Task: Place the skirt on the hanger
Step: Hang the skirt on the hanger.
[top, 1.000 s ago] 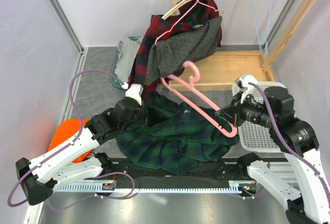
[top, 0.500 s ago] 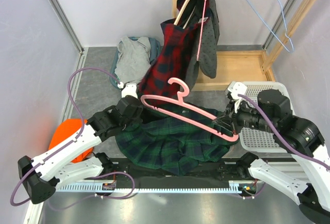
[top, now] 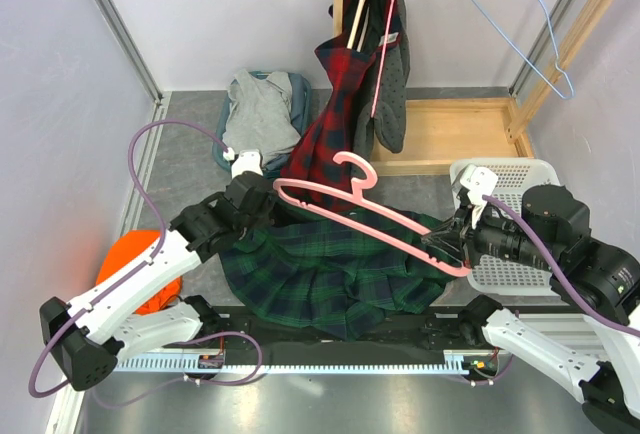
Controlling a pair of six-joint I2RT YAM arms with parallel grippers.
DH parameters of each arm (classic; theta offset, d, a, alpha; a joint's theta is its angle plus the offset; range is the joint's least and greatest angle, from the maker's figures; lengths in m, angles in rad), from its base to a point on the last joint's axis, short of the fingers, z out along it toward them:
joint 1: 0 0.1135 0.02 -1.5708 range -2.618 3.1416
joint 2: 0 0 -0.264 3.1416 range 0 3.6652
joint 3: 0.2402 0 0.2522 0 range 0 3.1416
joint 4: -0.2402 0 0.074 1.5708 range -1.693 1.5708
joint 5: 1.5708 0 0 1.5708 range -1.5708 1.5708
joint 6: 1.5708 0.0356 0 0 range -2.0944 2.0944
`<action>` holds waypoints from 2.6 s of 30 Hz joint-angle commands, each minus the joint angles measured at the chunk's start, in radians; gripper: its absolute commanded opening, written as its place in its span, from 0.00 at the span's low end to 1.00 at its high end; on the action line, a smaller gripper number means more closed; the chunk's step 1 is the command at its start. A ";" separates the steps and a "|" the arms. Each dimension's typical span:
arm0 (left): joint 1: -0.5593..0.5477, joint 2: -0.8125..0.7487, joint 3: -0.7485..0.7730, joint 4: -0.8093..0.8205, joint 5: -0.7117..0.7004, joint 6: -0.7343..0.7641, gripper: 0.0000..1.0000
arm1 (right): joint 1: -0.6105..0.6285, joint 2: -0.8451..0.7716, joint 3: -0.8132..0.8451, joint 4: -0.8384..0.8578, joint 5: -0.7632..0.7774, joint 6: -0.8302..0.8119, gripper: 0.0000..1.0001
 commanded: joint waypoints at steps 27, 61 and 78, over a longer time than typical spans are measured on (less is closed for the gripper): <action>0.041 0.080 0.136 -0.006 -0.058 -0.001 0.02 | 0.014 -0.015 -0.006 0.019 0.008 -0.010 0.00; 0.038 -0.149 0.103 0.147 0.681 0.344 0.02 | 0.061 0.272 -0.304 0.693 -0.034 0.104 0.00; 0.038 -0.250 0.191 0.106 0.543 0.404 0.89 | 0.075 -0.044 -0.625 1.165 -0.018 0.263 0.00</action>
